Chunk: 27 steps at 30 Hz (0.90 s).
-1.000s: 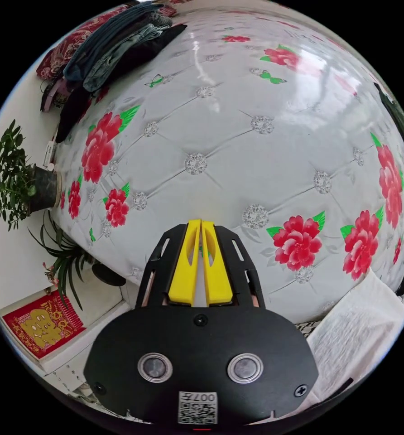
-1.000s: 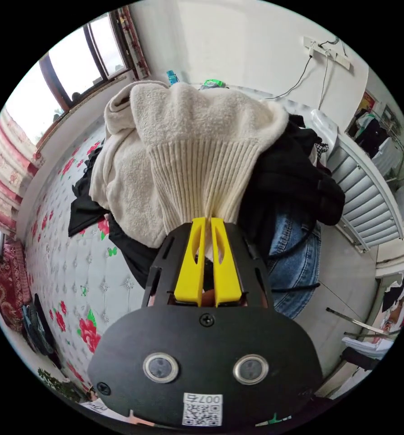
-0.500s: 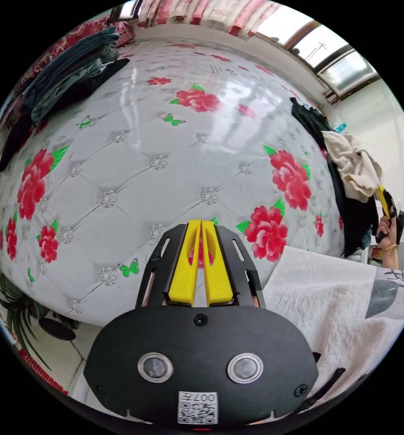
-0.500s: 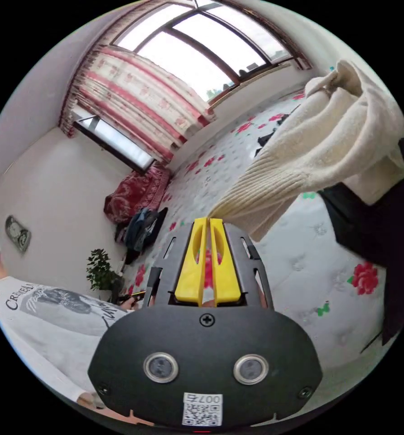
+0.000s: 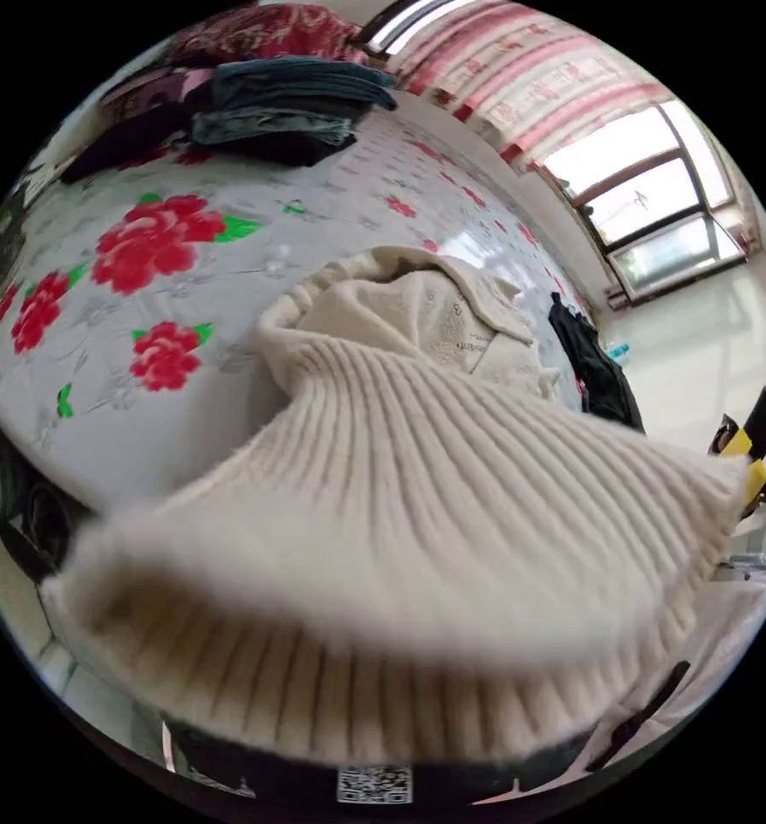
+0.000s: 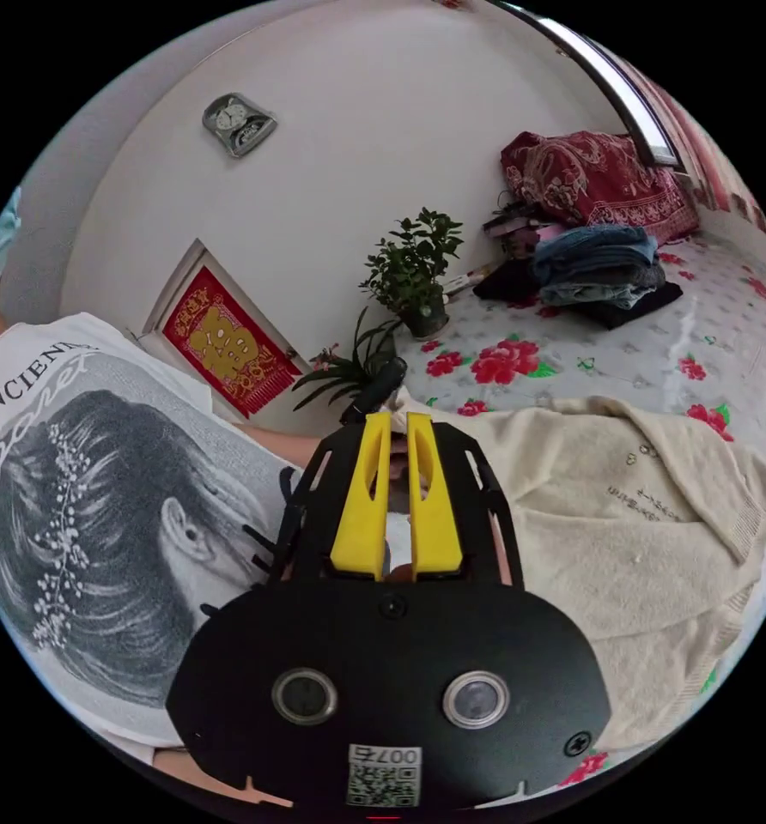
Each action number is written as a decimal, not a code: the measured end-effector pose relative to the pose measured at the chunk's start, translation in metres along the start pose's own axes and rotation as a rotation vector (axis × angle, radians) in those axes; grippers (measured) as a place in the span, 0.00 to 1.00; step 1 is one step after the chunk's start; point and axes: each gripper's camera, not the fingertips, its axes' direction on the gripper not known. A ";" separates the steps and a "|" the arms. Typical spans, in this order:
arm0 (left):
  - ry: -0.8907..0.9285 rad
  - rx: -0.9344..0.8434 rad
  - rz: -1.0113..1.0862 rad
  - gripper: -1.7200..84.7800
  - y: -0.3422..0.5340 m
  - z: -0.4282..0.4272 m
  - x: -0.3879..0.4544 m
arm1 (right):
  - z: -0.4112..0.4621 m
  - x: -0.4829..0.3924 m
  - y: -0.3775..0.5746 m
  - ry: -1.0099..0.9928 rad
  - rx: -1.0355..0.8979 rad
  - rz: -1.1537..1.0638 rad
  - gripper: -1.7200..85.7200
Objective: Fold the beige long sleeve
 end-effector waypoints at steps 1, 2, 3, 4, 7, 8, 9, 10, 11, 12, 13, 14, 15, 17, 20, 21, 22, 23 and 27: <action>0.006 0.012 -0.032 0.03 0.003 -0.007 -0.013 | 0.004 0.006 0.006 0.045 -0.010 0.025 0.05; 0.035 0.031 -0.096 0.03 0.009 -0.020 -0.038 | 0.014 0.023 0.020 0.147 -0.041 0.093 0.05; 0.072 0.046 -0.146 0.02 0.017 -0.032 -0.059 | 0.026 0.044 0.037 0.230 -0.097 0.173 0.06; 0.087 0.052 -0.166 0.02 0.021 -0.038 -0.069 | 0.032 0.055 0.046 0.259 -0.124 0.217 0.06; 0.131 0.042 -0.223 0.02 0.041 -0.058 -0.101 | 0.063 0.089 0.080 0.332 -0.220 0.336 0.07; 0.149 0.031 -0.222 0.02 0.048 -0.064 -0.108 | 0.077 0.094 0.087 0.353 -0.243 0.347 0.07; 0.168 0.019 -0.217 0.03 0.055 -0.068 -0.111 | 0.092 0.095 0.091 0.371 -0.260 0.336 0.08; 0.179 0.015 -0.211 0.03 0.057 -0.070 -0.112 | 0.099 0.095 0.092 0.384 -0.266 0.330 0.08; 0.204 0.008 -0.197 0.04 0.061 -0.072 -0.113 | 0.115 0.096 0.093 0.399 -0.278 0.320 0.08; 0.230 0.001 -0.193 0.04 0.062 -0.071 -0.115 | 0.133 0.099 0.096 0.393 -0.303 0.313 0.08; 0.240 0.002 -0.193 0.04 0.062 -0.071 -0.116 | 0.144 0.102 0.098 0.386 -0.327 0.316 0.07; 0.260 0.010 -0.192 0.05 0.059 -0.071 -0.118 | 0.169 0.112 0.105 0.358 -0.402 0.348 0.07; 0.273 0.008 -0.198 0.05 0.053 -0.070 -0.120 | 0.197 0.122 0.114 0.283 -0.506 0.380 0.07; 0.285 -0.004 -0.198 0.05 0.038 -0.070 -0.123 | 0.224 0.126 0.119 0.266 -0.584 0.381 0.07; 0.267 0.001 -0.159 0.05 0.008 -0.077 -0.124 | 0.219 0.120 0.086 0.260 -0.524 0.278 0.06; 0.259 -0.009 -0.132 0.05 -0.003 -0.079 -0.122 | 0.209 0.119 0.065 0.277 -0.451 0.237 0.06; 0.255 -0.015 -0.119 0.05 -0.008 -0.080 -0.121 | 0.204 0.119 0.054 0.296 -0.417 0.217 0.06; 0.242 -0.028 -0.096 0.05 -0.017 -0.081 -0.119 | 0.196 0.121 0.030 0.345 -0.351 0.180 0.06; 0.244 -0.066 -0.050 0.02 -0.034 -0.080 -0.114 | 0.203 0.150 -0.048 0.418 -0.278 0.110 0.08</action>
